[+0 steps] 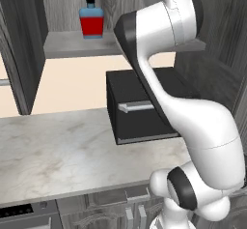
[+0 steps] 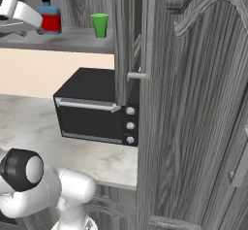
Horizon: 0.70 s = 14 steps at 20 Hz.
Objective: Open the cabinet directly in front. Then move the liquor and the cup to the dining counter with the candle on it.
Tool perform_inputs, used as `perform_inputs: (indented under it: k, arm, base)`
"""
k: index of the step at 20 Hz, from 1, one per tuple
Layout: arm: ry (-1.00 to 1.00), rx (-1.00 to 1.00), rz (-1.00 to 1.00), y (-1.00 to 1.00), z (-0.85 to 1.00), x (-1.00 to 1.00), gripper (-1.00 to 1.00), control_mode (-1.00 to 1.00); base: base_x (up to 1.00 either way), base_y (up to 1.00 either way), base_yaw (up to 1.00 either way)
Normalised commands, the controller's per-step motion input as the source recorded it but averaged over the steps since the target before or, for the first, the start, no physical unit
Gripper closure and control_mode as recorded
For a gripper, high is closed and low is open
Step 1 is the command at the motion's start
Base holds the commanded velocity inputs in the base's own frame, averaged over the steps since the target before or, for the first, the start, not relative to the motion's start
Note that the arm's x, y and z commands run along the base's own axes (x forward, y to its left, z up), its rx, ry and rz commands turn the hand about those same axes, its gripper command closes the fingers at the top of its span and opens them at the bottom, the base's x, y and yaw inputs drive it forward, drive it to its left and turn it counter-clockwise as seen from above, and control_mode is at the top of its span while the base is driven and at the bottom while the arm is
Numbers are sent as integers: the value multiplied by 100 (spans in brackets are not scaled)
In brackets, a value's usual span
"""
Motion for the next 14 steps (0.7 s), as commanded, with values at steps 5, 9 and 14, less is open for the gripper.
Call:
perform_inputs:
  k: [5,9,14]
  arm:
    - [0,-2,3,-13,-1,27,-100,-100]
    - [0,0,8,-8,-7,37,-100,-100]
    - [0,0,9,-12,-9,23,-100,-100]
  base:
    - [0,0,0]
    - [0,0,0]
    - [0,0,0]
